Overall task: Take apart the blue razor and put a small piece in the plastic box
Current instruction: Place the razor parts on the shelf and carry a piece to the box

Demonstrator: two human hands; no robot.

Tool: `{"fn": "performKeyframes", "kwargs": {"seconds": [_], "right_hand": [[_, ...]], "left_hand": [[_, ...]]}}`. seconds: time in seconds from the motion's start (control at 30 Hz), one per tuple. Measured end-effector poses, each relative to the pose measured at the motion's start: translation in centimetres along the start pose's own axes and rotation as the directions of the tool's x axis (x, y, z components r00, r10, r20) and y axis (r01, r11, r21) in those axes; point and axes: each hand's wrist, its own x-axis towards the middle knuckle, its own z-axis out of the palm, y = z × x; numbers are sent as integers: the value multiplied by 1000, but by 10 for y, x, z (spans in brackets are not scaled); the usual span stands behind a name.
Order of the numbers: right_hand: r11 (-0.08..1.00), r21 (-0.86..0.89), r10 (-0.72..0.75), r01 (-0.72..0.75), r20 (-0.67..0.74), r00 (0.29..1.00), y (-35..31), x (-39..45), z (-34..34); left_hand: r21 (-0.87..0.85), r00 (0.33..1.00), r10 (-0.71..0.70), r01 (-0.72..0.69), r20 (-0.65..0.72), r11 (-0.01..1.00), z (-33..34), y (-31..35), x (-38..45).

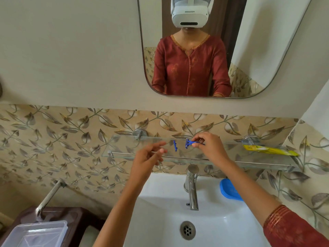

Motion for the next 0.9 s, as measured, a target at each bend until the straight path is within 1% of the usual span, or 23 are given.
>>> {"fn": "performKeyframes", "kwargs": {"seconds": [0.17,0.3,0.57,0.73,0.83,0.9], "right_hand": [[1000,-4,11,-11,11,1000,1,0,7],[1000,20,19,-20,23,1000,1,-2,8],[1000,6,26,-26,64,998,-1,-5,6],[998,48,37,-42,100,994,-3,-3,2],[997,70,38,-42,63,997,-9,1,-1],[999,49,1,-2,25,1000,-18,6,0]], "left_hand": [[-3,998,-41,41,51,999,1,-14,-23],[16,994,-88,88,59,996,3,-19,-32],[32,992,-103,101,75,994,4,-19,-34],[29,991,-111,109,80,994,5,-20,-34],[32,991,-106,104,76,994,5,-21,-34],[27,991,-110,109,73,994,6,-22,-33]]}}
